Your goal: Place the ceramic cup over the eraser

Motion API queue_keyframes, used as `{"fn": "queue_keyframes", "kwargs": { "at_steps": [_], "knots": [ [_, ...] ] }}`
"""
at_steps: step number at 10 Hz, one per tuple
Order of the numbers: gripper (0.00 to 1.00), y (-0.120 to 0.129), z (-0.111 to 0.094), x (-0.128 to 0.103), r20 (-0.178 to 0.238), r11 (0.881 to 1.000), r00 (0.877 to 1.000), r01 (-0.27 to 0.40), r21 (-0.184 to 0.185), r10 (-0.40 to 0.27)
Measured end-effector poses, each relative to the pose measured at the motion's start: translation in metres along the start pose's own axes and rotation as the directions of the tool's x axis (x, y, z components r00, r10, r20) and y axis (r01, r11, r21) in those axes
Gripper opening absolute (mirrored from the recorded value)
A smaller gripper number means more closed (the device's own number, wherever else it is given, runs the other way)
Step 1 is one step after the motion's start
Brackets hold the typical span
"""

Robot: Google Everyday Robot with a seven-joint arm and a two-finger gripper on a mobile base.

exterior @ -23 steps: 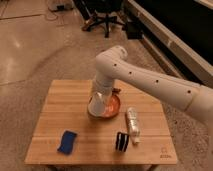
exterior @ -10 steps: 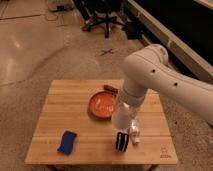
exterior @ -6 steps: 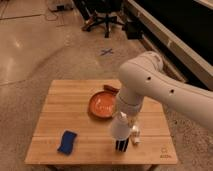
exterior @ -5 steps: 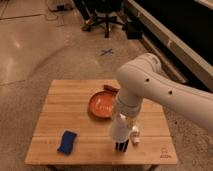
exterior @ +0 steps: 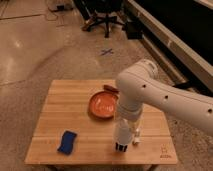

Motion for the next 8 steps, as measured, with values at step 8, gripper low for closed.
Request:
{"fn": "queue_keyframes", "kwargs": {
  "at_steps": [8],
  "knots": [
    [0.23,-0.007,0.047,0.001,0.015,0.999,0.999,-0.038,0.006,0.038]
  ]
}}
